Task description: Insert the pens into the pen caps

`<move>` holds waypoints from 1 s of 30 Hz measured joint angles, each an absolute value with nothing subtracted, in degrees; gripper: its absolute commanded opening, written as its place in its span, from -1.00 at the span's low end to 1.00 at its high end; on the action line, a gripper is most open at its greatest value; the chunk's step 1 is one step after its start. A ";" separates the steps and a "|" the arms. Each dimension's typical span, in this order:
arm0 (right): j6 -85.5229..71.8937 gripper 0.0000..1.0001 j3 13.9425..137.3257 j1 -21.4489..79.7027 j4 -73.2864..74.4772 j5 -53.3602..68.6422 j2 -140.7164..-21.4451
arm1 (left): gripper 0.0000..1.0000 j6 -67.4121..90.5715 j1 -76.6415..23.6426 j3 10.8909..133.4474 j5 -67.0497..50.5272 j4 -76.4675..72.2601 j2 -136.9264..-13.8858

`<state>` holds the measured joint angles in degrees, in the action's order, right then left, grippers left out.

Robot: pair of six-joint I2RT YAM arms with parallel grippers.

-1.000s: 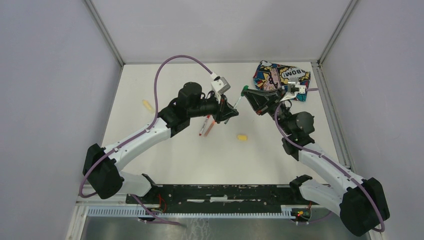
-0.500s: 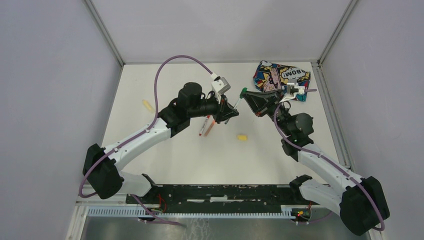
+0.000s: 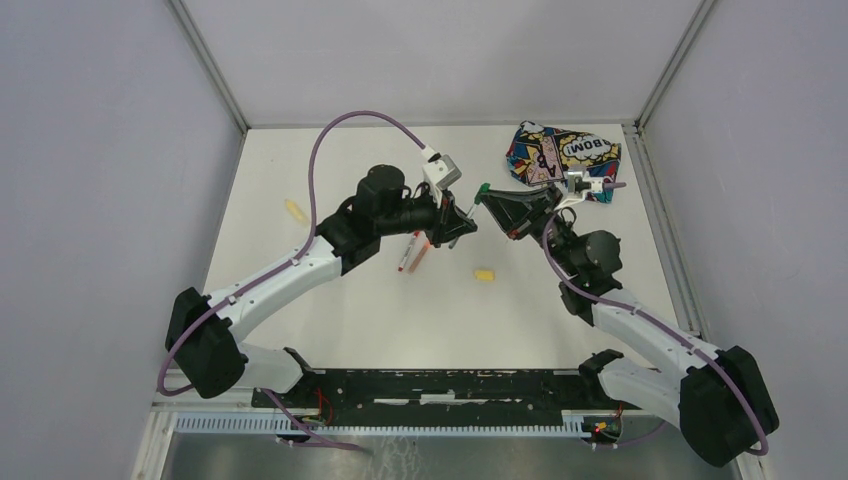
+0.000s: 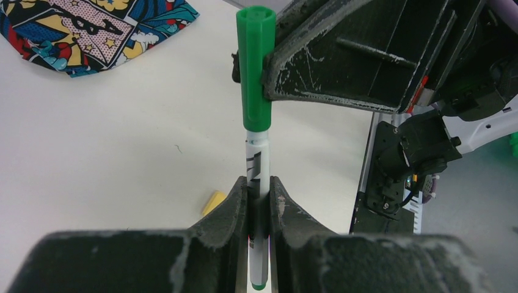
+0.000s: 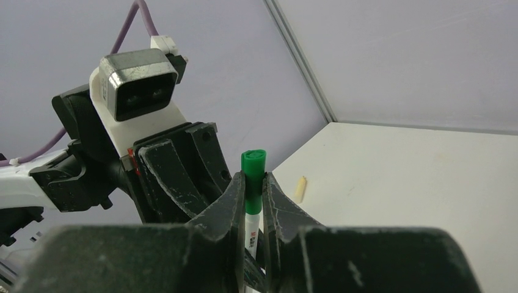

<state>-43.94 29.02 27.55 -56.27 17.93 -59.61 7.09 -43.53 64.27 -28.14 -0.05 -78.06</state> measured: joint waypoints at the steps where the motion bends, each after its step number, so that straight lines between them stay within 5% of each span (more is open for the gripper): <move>1: -44.10 -0.76 28.53 27.68 -56.58 17.91 -59.61 | -0.96 7.09 -43.53 64.27 -28.05 0.03 -78.06; 19: -38.72 0.10 25.63 28.84 -45.30 17.98 -53.19 | -0.96 7.07 -43.72 63.75 -26.28 -0.14 -77.97; 30: -32.84 0.22 35.88 28.84 -28.40 7.05 -49.74 | -0.95 6.28 -43.72 63.75 -27.73 -0.16 -77.97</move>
